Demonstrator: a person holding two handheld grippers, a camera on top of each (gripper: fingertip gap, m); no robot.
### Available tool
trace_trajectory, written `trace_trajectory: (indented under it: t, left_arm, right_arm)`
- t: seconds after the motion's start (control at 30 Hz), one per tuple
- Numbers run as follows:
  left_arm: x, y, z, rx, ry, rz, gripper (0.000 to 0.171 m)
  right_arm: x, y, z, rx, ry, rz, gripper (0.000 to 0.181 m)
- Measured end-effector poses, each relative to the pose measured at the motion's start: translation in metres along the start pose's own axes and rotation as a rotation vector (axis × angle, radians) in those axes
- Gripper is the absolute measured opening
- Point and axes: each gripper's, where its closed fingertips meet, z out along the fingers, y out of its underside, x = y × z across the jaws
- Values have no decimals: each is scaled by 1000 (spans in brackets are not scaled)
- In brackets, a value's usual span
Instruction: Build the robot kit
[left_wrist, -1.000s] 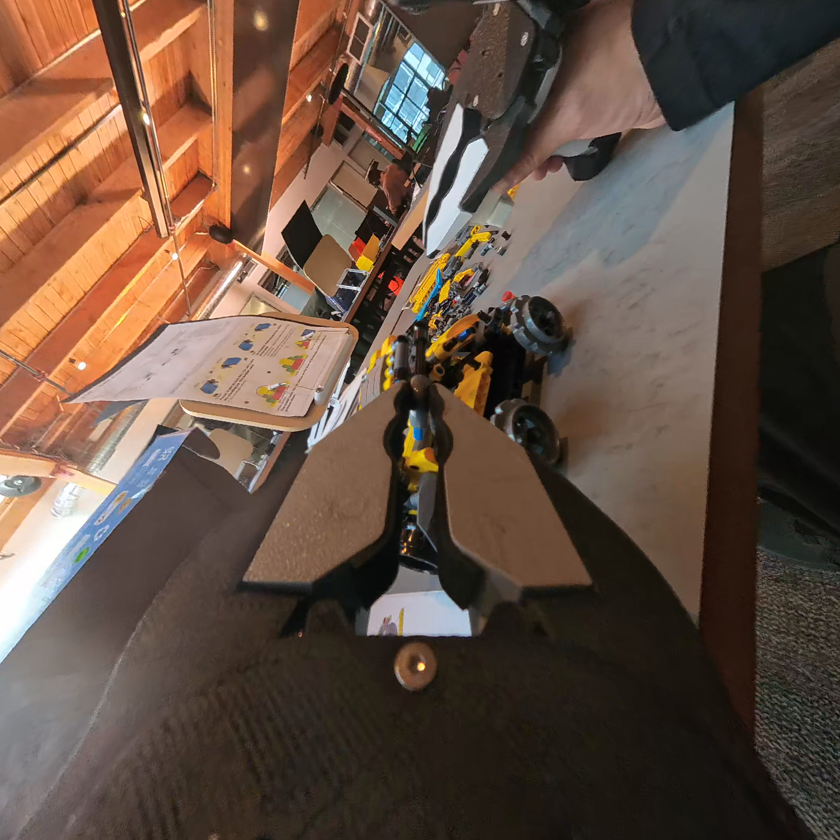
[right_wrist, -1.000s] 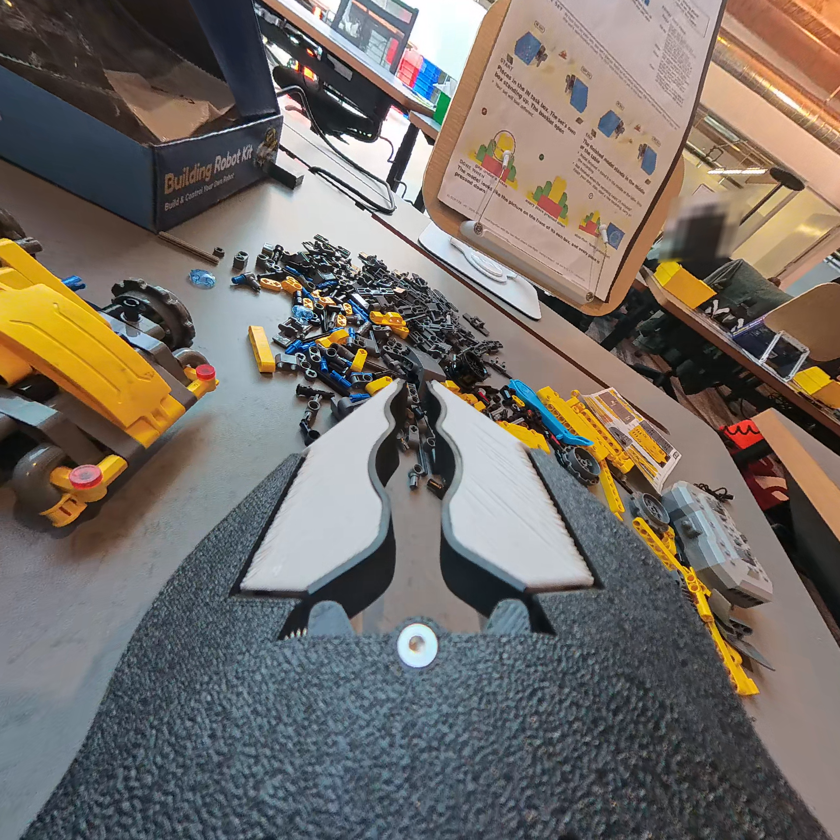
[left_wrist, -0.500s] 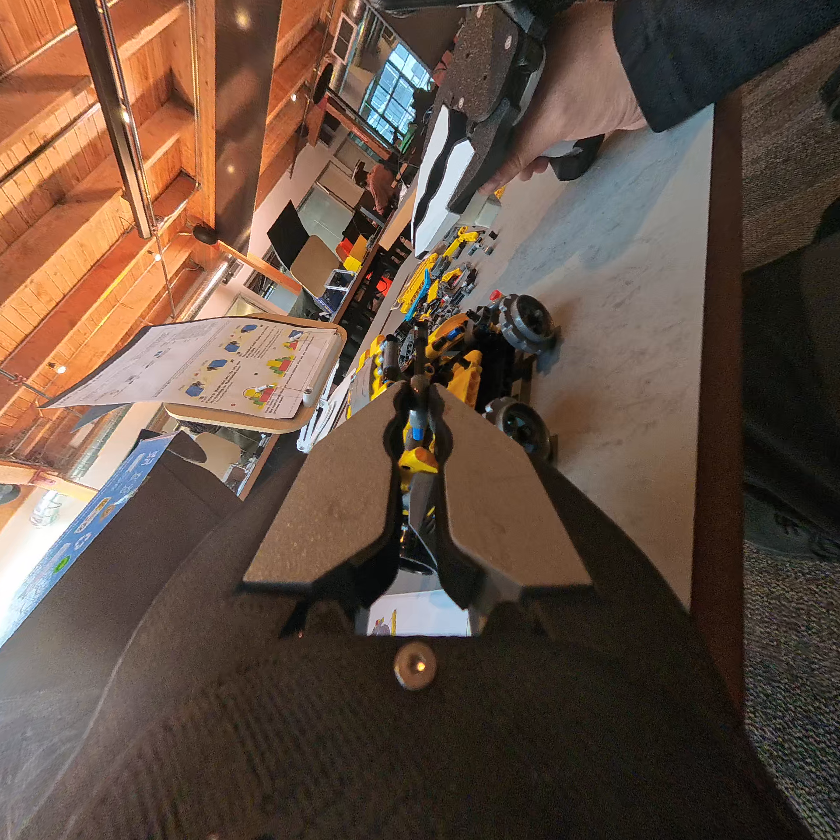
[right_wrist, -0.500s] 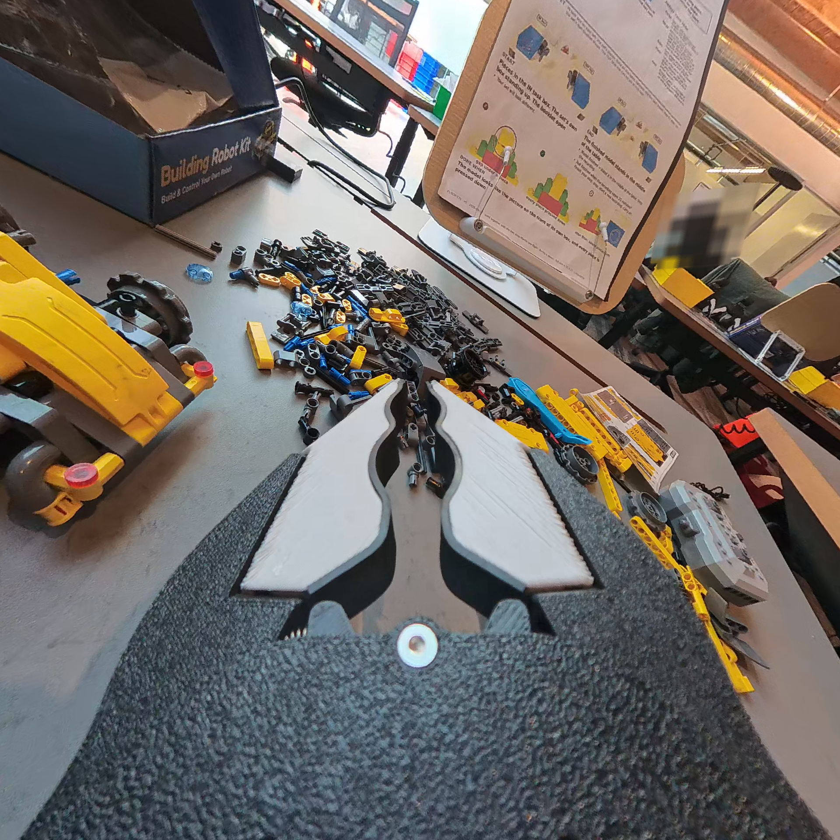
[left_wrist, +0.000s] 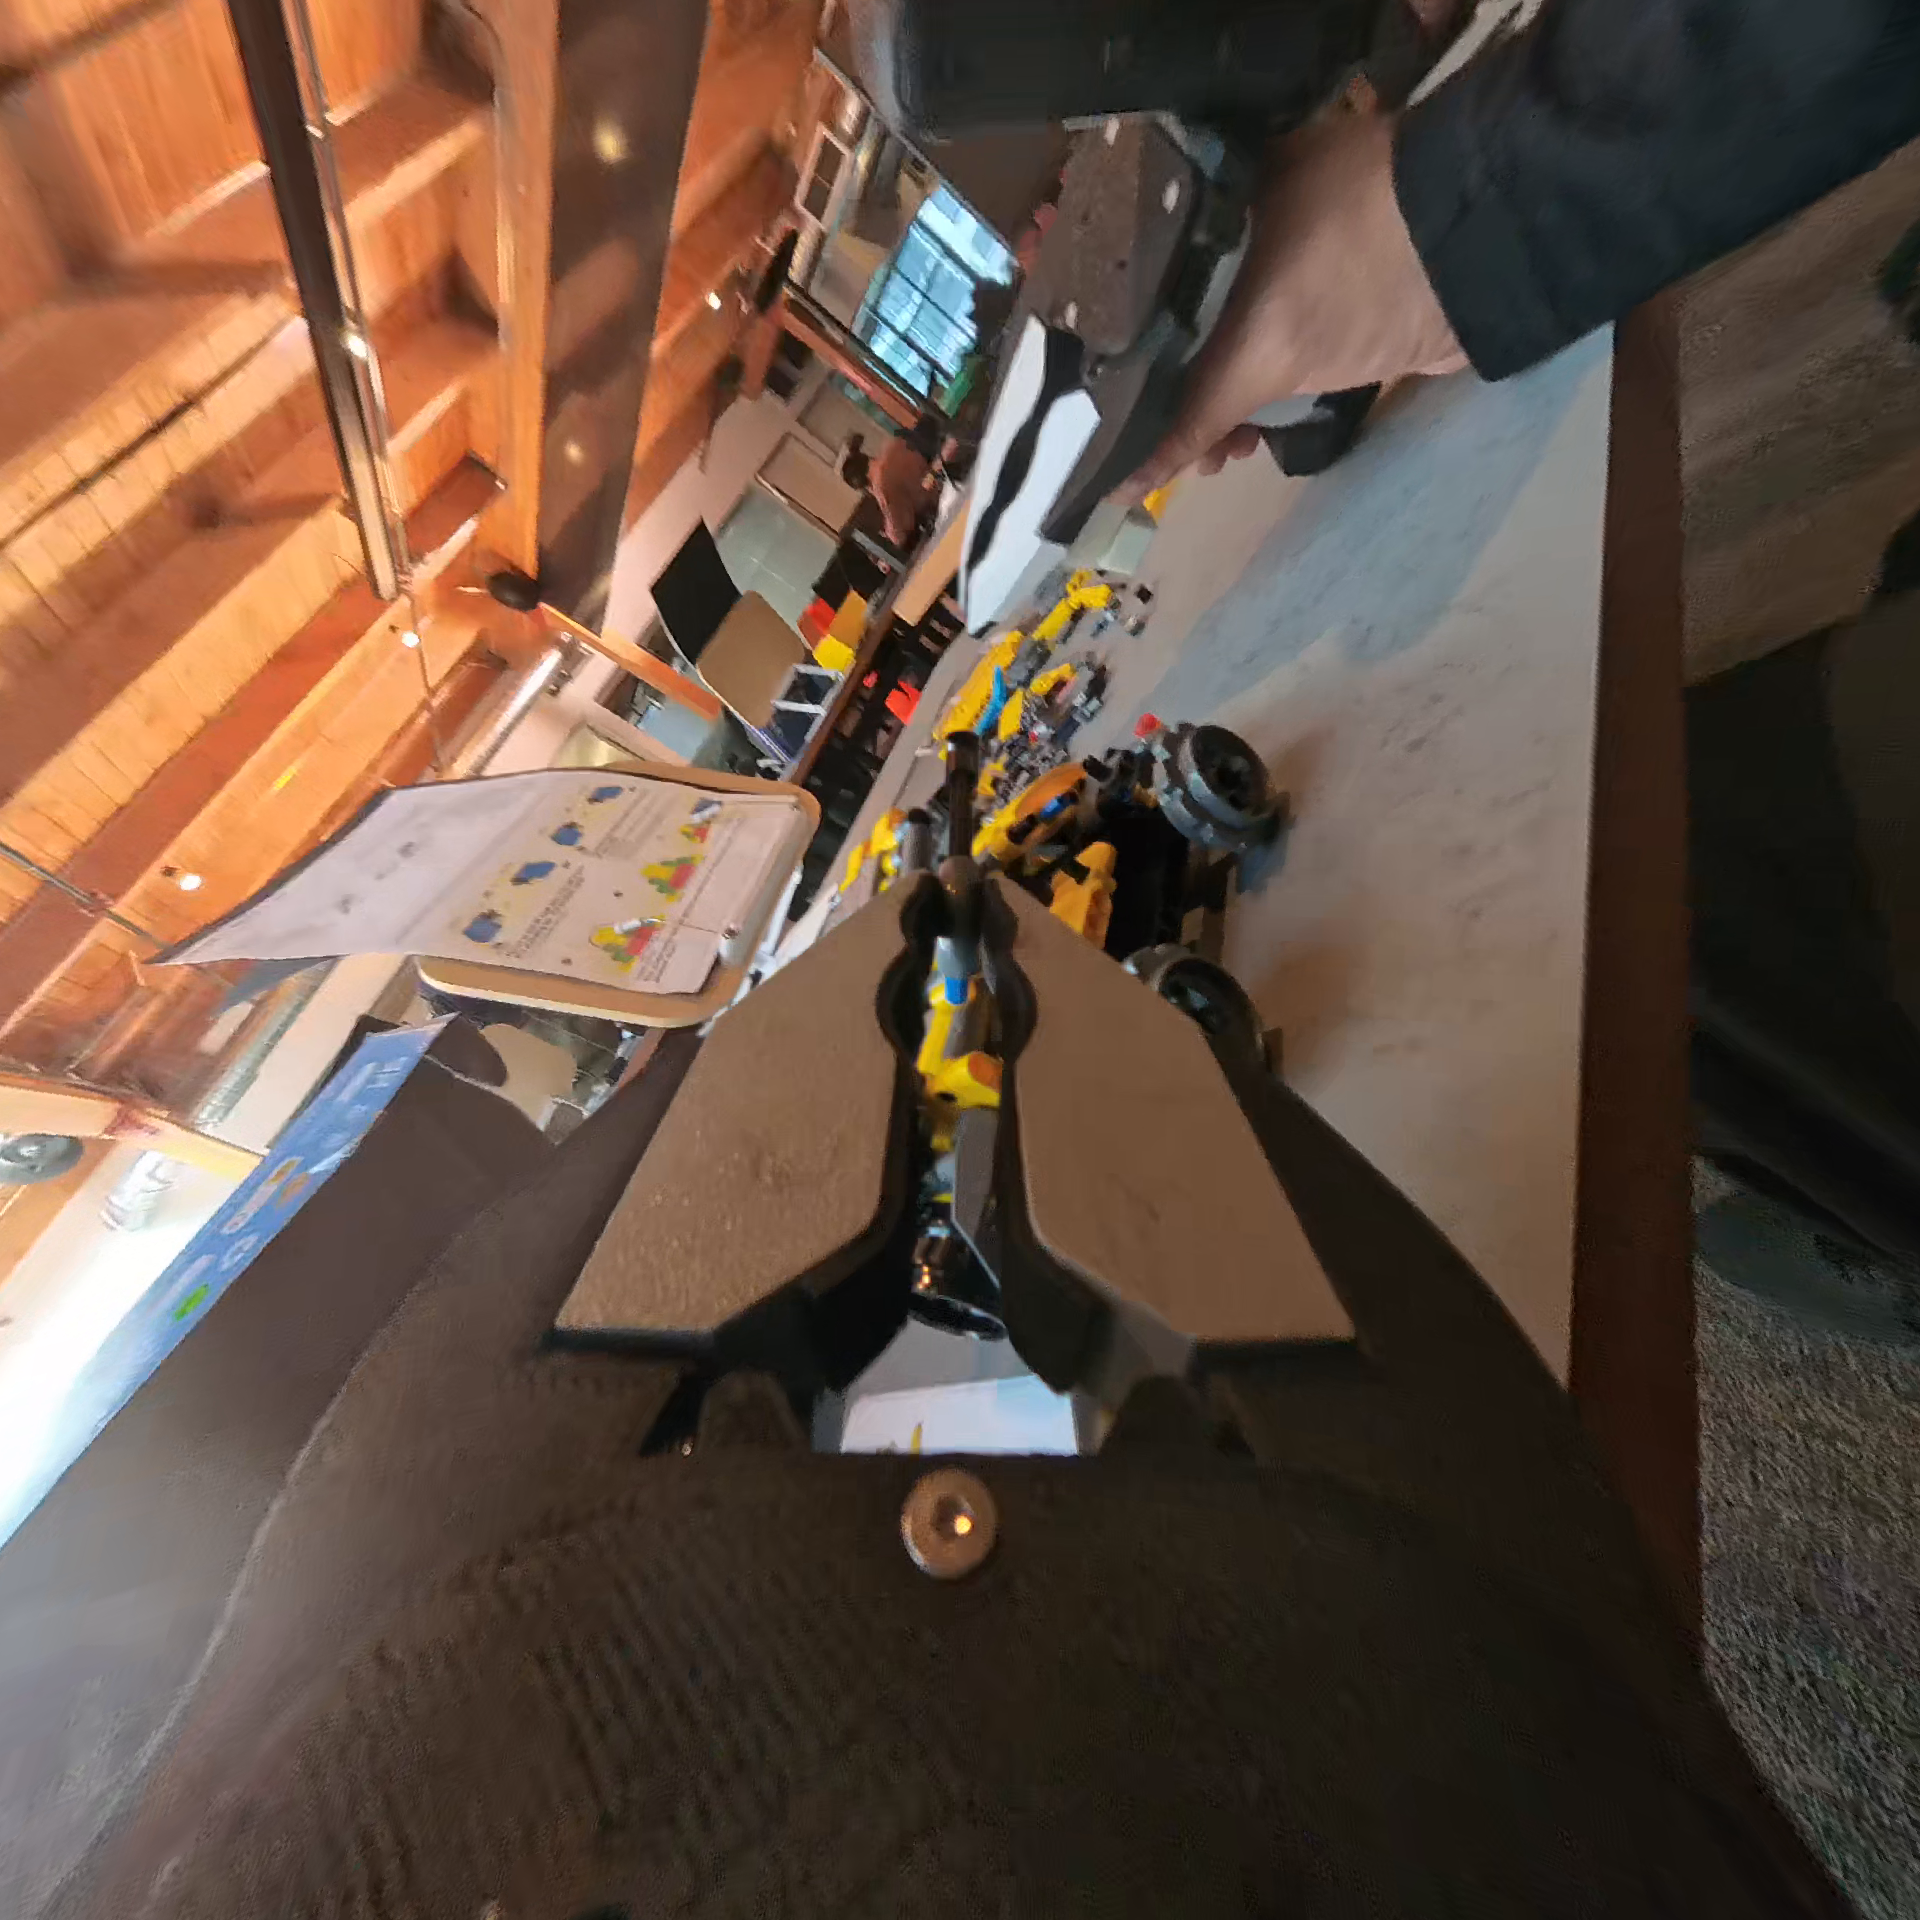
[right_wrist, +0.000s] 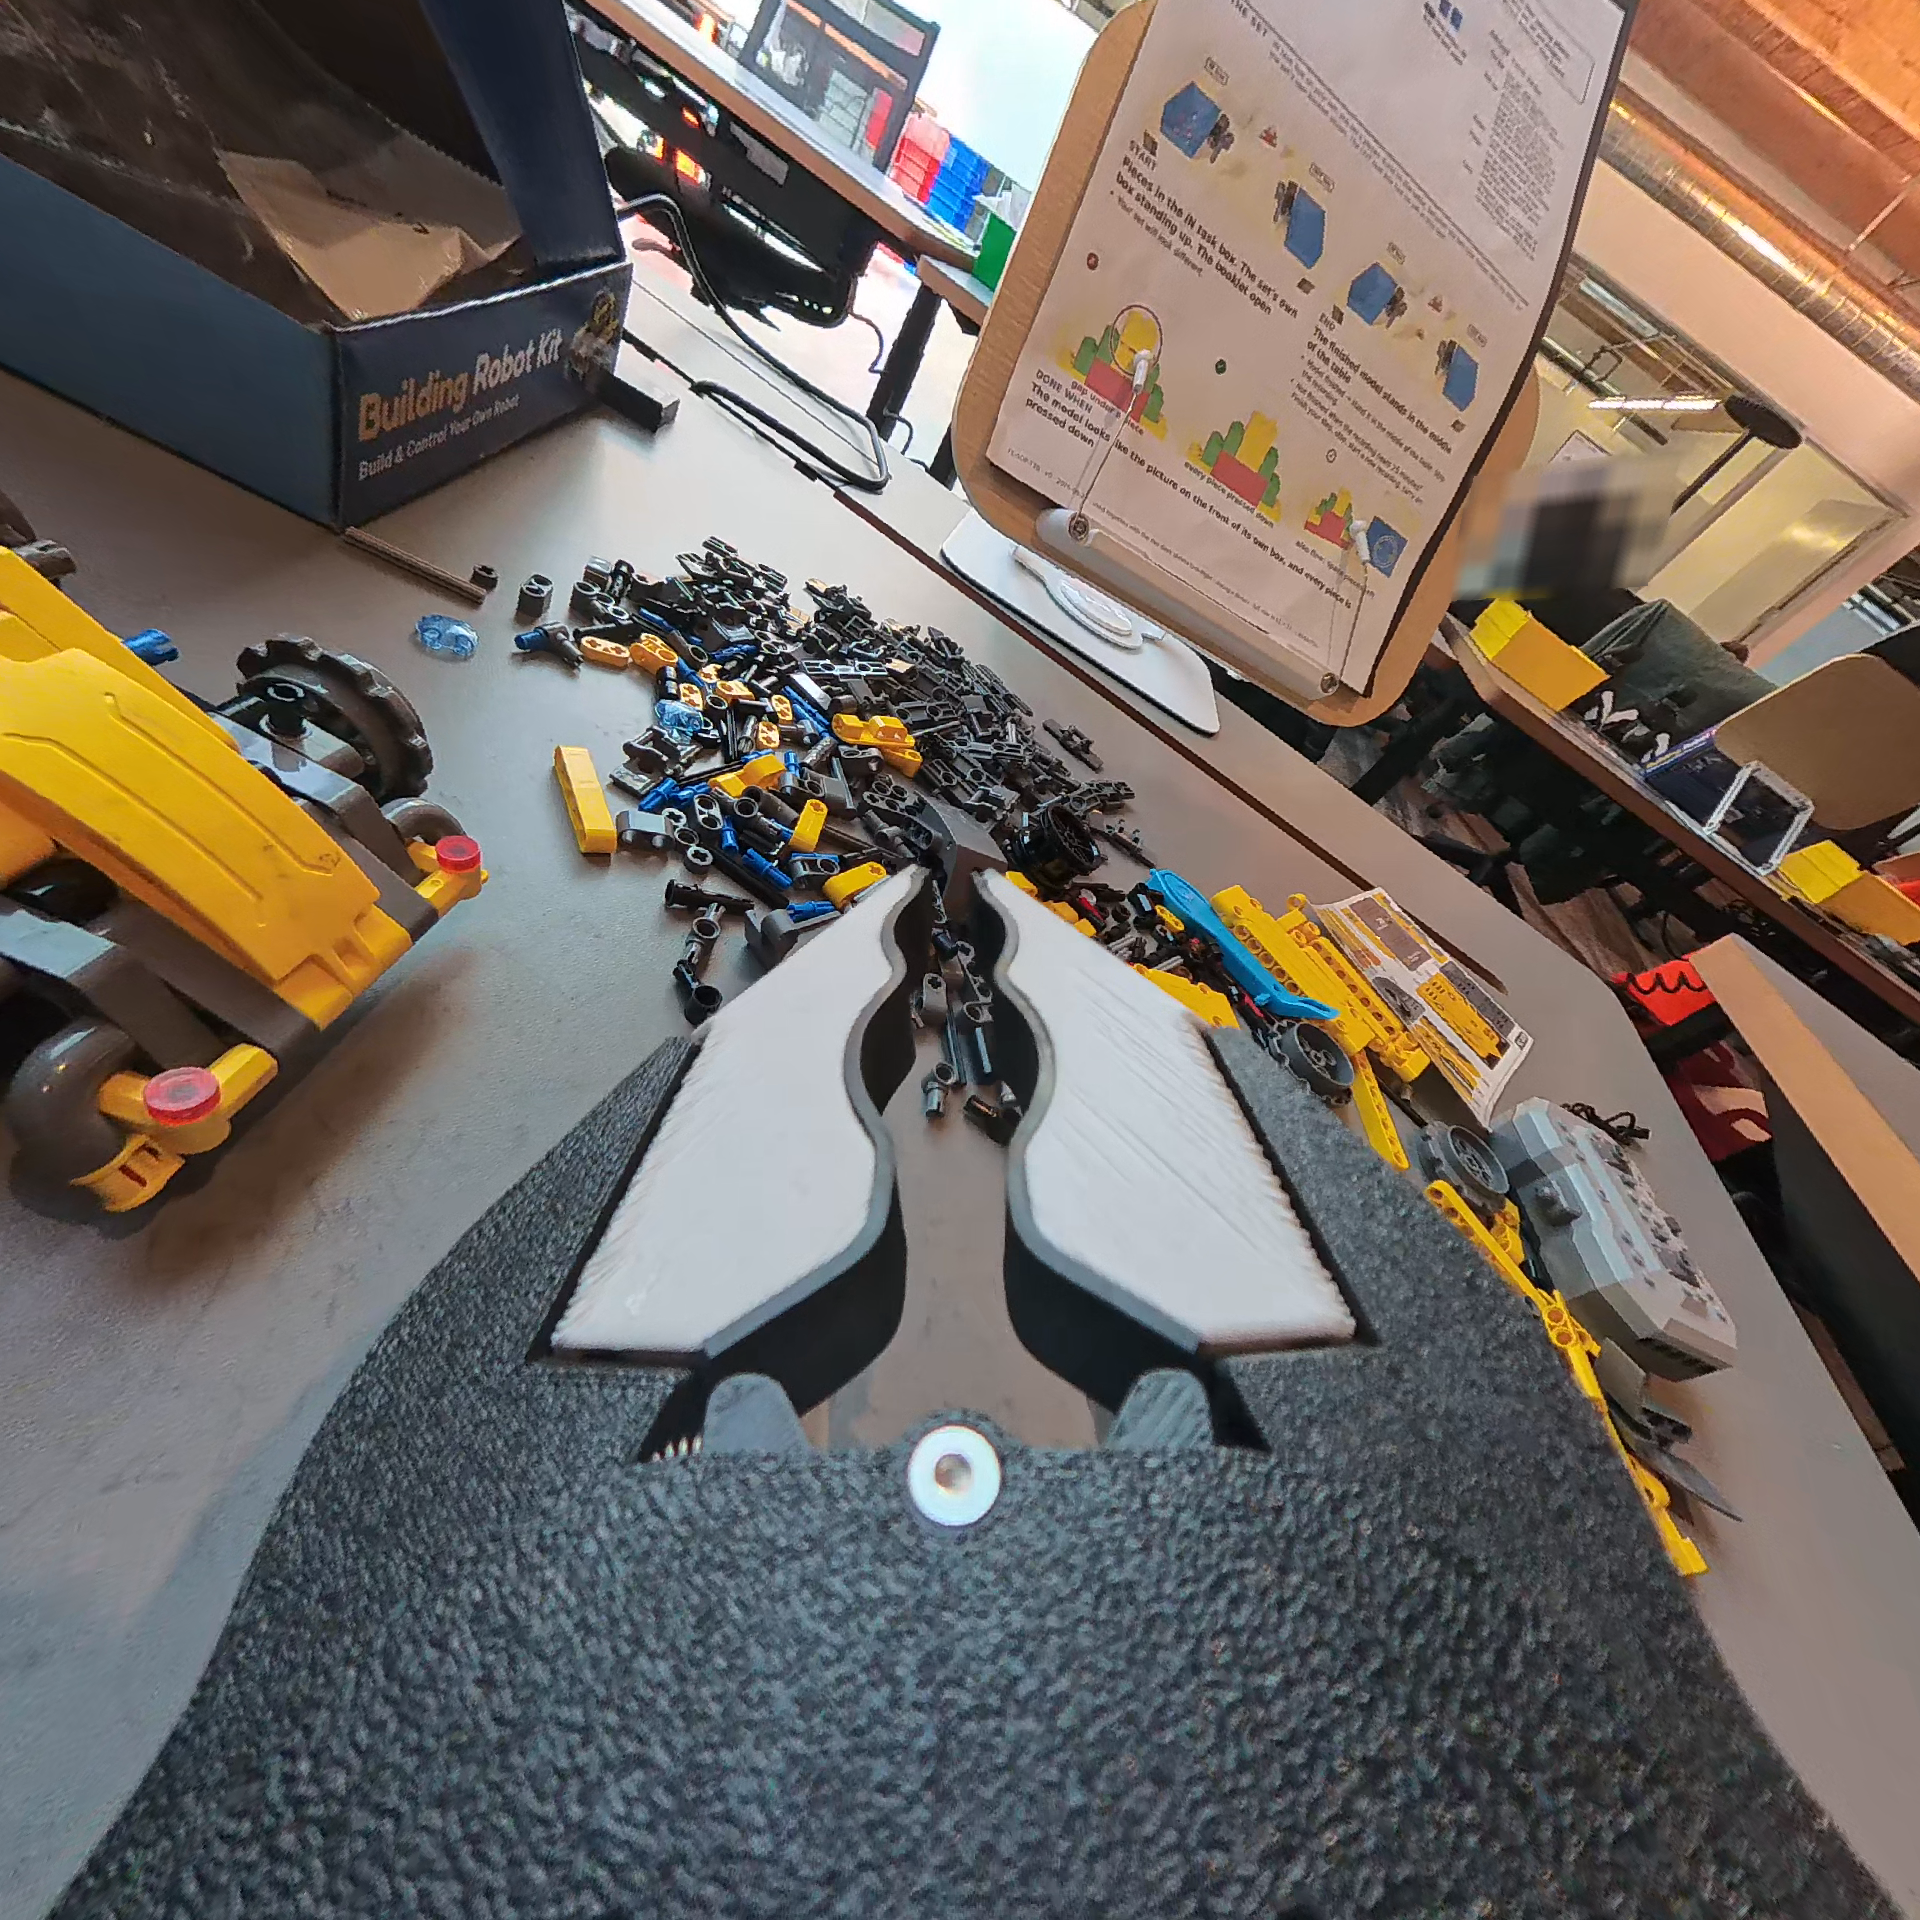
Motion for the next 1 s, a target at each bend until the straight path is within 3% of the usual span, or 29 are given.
trace_trajectory:
  t: [0.2,0.3,0.37,0.53,0.6,0.73,0.9,1.0]
  left_arm:
    - [-34,-11,-11,100,-100,-207,5]
    - [-8,-30,-13,186,11,-127,4]
    - [-5,-33,-11,186,-17,-60,4]
    - [-42,-7,-6,117,-88,-346,5]
    - [-30,-15,-6,141,-24,-313,4]
    - [-6,-25,-3,134,-20,-66,4]
    - [-30,-3,1,71,-41,-317,4]
    - [-17,-8,3,70,-15,-216,4]
  right_arm:
    - [-1,-2,-1,11,-4,-1,5]
    - [-1,-3,-1,15,-4,-1,5]
    - [-1,-3,-1,18,-5,-1,5]
    - [-1,-5,-3,30,-4,-2,4]
    - [-1,-6,-3,33,-5,0,4]
    - [-1,-7,-3,38,-7,0,4]
    - [-2,-8,-4,43,-6,-7,4]
    - [-3,-8,-4,44,-10,-8,4]
